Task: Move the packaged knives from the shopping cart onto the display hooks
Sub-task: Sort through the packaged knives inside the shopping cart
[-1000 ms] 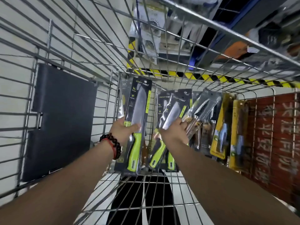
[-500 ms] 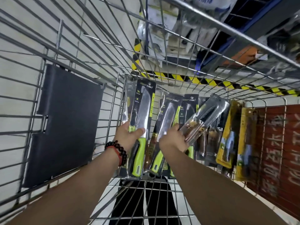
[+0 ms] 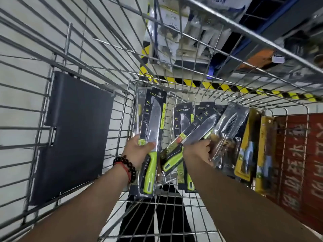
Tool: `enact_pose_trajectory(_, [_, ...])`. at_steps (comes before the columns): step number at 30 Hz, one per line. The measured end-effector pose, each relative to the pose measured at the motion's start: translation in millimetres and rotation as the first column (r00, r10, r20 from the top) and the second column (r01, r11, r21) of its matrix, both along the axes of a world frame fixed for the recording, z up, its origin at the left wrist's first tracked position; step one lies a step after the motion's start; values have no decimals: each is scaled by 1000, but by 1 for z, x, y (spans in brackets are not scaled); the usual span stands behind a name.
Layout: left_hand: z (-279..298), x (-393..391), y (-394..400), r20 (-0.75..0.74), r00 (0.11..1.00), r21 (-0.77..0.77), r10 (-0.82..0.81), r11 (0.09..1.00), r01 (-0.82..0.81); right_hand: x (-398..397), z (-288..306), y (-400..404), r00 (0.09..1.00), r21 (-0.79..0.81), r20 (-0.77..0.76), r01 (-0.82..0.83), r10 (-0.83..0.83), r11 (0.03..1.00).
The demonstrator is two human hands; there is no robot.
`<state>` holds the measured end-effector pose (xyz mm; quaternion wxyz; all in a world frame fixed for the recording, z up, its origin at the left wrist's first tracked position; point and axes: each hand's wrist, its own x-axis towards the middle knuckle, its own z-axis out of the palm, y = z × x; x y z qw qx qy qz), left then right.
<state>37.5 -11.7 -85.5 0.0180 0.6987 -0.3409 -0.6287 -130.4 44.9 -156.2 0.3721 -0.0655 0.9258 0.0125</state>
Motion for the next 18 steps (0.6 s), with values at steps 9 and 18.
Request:
enact_pose_trajectory(9, [-1, -3, 7, -19, 1000, -12, -17, 1000, 17, 3, -2, -9, 951, -63, -11, 308, -309, 949])
enact_pose_trajectory(18, [1, -13, 6, -31, 995, -1, -91, 996, 91, -22, 39, 36, 726, -421, 589, 650, -354, 632])
